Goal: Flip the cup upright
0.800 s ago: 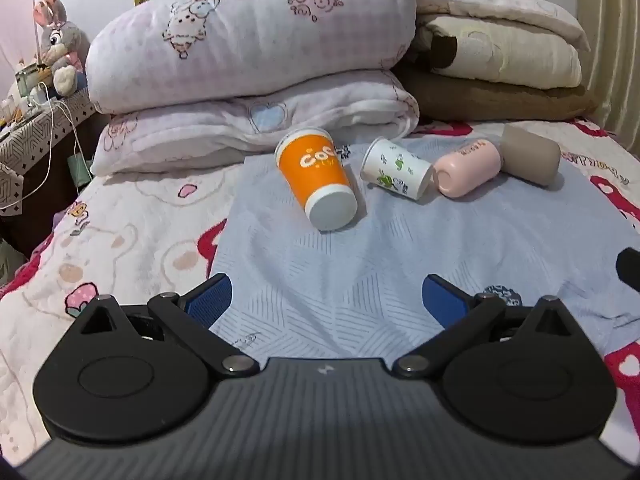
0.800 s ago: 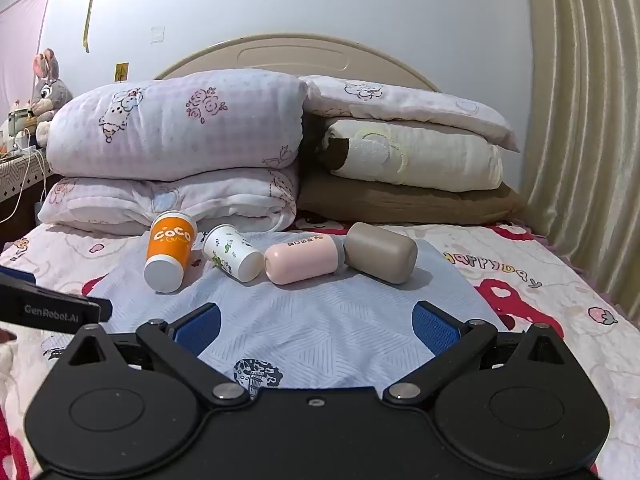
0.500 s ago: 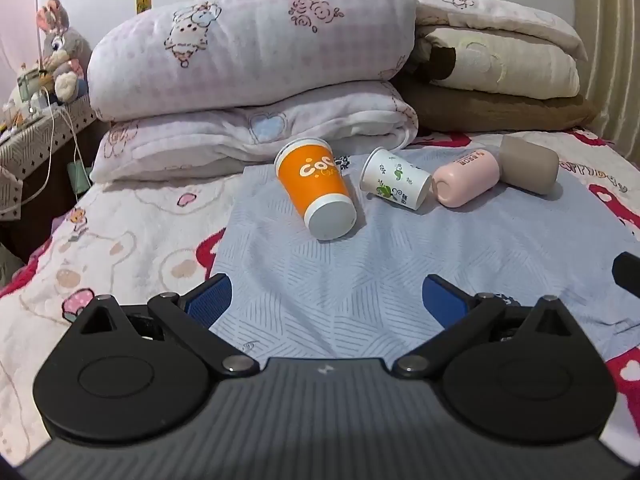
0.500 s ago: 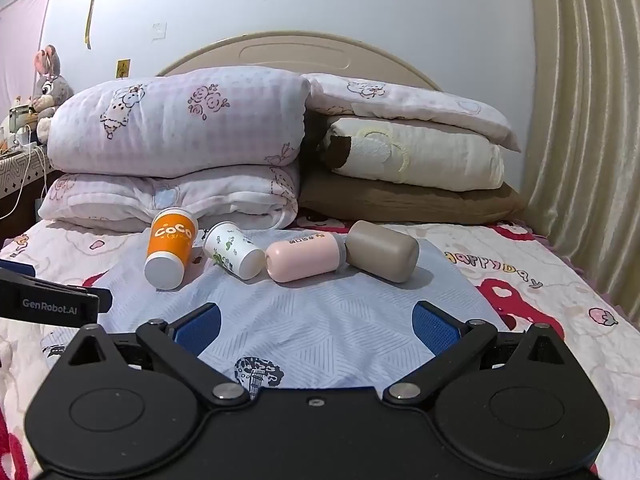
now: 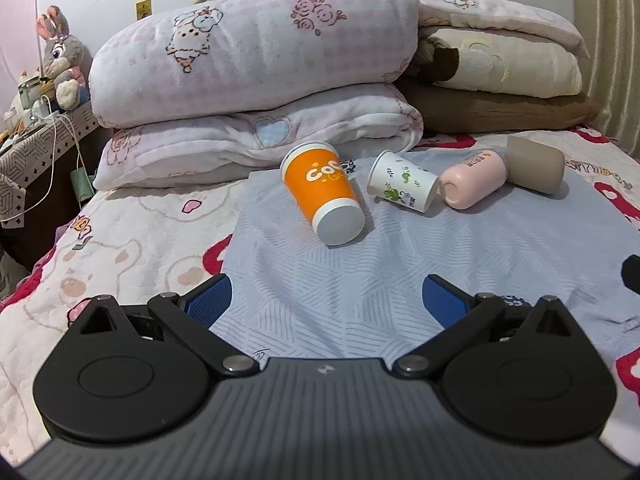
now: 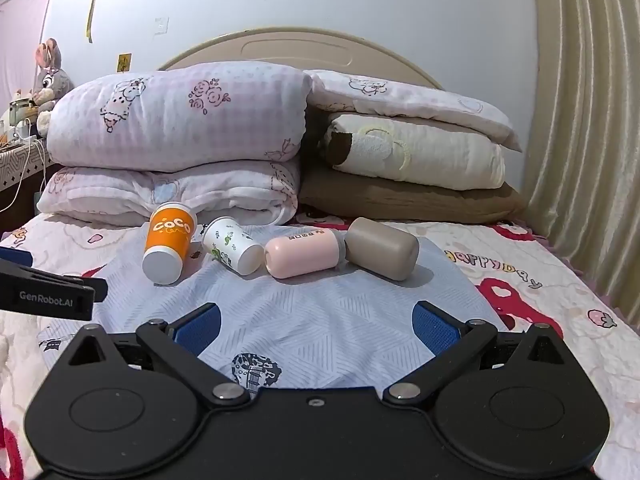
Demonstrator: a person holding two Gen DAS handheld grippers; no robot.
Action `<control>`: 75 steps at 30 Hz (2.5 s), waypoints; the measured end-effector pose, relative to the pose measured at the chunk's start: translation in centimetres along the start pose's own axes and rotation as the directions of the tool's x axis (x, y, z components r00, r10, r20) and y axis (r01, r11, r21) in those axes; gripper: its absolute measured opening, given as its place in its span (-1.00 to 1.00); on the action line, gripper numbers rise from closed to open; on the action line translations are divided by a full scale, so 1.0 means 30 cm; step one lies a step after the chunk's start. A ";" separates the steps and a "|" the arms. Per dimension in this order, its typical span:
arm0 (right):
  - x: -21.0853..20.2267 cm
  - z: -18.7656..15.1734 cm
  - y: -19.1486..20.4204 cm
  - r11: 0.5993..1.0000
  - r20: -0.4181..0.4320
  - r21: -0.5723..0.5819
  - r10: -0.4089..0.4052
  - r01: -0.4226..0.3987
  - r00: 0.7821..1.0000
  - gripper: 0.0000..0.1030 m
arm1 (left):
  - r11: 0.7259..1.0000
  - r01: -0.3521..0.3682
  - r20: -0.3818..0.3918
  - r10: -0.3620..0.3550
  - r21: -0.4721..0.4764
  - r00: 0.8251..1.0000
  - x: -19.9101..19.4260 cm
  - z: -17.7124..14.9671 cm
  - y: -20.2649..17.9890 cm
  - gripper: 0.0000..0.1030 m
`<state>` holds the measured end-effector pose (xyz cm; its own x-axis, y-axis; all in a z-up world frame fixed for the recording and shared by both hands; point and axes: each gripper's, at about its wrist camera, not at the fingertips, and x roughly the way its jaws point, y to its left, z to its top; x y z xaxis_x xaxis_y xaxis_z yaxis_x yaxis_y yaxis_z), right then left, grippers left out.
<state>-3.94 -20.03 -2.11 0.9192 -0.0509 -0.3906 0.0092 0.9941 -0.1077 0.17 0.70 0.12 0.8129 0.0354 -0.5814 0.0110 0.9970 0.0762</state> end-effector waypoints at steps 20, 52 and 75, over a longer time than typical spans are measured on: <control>-0.002 -0.001 0.013 1.000 0.033 -0.003 0.006 -0.006 0.999 1.00 | 0.998 0.036 0.066 -0.033 -0.044 0.997 -0.012 0.002 0.028 1.00; 0.000 0.007 0.010 1.000 0.023 -0.009 0.030 -0.030 0.999 1.00 | 0.997 0.057 -0.008 -0.058 -0.059 0.998 -0.002 0.027 0.037 1.00; 0.337 0.195 0.323 0.846 -0.131 -0.169 0.489 -0.506 0.862 0.99 | 0.974 0.128 -0.265 -0.176 -0.188 0.948 0.258 0.395 0.208 1.00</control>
<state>7.74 -10.34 -1.76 0.7454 0.4297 -0.5096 -0.5236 0.8506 -0.0486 13.44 6.38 5.68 0.6145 -0.1234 -0.7792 0.0048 0.9883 -0.1526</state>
